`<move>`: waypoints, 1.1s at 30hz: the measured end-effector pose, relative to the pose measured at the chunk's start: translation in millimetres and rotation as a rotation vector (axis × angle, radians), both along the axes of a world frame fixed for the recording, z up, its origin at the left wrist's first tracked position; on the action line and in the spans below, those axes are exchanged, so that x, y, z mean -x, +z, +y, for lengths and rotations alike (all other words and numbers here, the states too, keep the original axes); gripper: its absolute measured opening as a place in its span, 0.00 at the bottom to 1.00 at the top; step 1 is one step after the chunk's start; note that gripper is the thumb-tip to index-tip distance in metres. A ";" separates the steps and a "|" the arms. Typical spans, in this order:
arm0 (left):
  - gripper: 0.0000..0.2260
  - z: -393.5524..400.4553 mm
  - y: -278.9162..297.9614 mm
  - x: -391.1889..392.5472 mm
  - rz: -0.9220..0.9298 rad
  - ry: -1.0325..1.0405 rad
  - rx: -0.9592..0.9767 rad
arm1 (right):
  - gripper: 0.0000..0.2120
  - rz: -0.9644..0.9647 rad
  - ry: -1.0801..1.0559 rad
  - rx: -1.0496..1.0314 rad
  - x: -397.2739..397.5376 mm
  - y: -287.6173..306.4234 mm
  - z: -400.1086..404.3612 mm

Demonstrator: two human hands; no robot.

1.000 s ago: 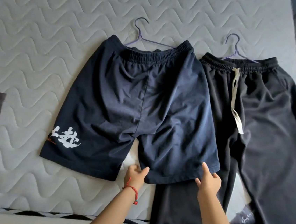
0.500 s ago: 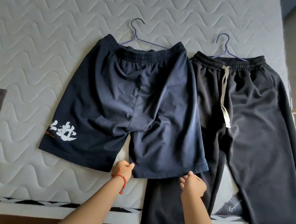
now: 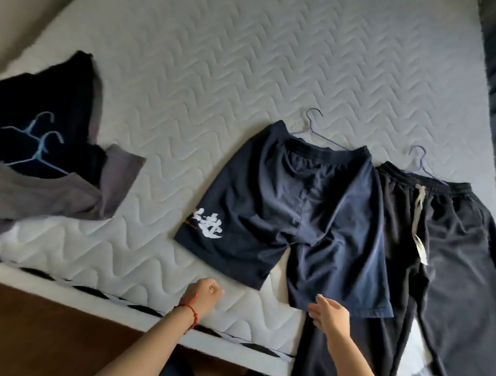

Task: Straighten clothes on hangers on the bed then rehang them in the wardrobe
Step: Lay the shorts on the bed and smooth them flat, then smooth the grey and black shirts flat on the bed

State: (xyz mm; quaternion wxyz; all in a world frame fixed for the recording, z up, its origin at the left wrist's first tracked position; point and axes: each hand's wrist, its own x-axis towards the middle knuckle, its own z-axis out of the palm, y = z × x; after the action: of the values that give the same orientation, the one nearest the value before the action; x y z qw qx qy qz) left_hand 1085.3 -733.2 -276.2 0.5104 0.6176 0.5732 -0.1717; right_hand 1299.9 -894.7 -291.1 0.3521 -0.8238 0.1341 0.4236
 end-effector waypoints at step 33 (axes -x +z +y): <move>0.10 210.3 21.6 524.8 0.000 0.785 0.065 | 0.08 0.073 0.963 0.177 391.9 -6.0 353.8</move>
State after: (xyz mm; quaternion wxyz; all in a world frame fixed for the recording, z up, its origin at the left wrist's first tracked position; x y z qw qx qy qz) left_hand 560.6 -522.9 -254.7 0.5565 0.3350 0.7601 0.0183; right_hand 908.0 -540.9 -297.1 0.0400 -0.8035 -0.2143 0.5540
